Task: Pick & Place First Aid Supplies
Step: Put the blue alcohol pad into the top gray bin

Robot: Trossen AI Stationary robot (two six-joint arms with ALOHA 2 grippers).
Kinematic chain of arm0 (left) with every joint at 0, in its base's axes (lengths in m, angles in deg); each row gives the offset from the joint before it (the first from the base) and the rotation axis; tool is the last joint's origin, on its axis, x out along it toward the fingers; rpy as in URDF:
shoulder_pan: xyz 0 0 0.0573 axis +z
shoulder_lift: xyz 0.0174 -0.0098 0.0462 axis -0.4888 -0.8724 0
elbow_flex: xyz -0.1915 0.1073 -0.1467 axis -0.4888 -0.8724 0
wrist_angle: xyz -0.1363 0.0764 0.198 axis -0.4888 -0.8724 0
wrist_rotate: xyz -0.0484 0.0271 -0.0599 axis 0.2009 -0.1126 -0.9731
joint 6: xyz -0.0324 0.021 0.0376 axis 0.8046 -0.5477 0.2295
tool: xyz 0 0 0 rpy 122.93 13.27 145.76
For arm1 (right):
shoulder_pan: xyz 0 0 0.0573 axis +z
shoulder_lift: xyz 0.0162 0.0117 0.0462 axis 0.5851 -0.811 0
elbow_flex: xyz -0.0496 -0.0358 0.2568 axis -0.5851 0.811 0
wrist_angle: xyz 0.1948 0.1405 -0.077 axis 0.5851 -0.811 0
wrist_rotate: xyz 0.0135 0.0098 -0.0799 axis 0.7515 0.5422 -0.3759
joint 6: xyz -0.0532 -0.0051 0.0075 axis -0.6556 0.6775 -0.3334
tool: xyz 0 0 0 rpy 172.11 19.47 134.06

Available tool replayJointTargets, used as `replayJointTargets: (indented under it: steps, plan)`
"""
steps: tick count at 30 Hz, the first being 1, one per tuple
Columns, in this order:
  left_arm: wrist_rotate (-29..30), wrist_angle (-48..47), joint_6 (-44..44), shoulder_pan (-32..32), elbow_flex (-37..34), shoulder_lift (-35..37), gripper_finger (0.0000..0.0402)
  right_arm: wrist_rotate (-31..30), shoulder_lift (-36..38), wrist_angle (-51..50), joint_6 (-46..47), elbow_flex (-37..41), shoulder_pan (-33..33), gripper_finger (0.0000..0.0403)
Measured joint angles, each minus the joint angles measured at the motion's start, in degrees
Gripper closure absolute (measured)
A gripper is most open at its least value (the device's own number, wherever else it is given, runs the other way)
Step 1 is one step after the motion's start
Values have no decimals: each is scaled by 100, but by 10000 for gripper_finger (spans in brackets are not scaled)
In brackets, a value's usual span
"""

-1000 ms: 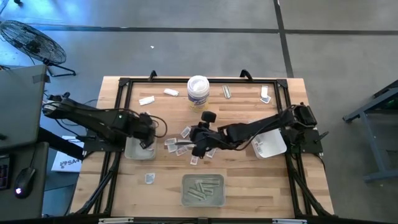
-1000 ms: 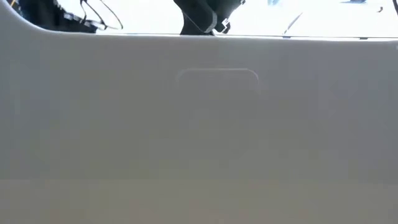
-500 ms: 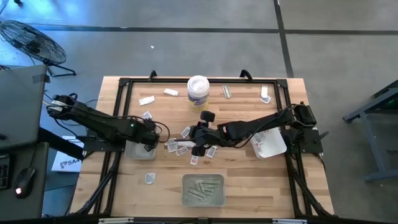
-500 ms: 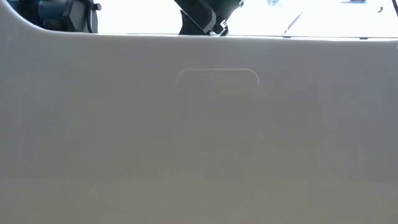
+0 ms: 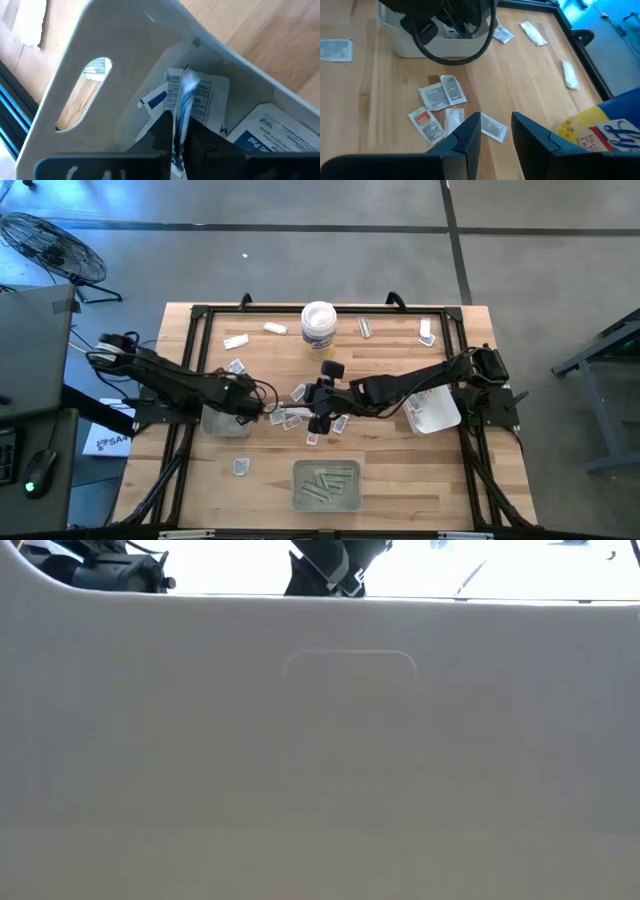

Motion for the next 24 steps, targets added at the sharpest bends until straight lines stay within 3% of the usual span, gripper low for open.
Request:
replayJointTargets:
  steps: [12,24]
  plan:
    - [-464,-230,-33,-4,0,-102,287,115,160,-229,9,4,42,300]
    - [-927,-717,-407,-7,69,636,282,57,932,-1194,581,4,-147,299]
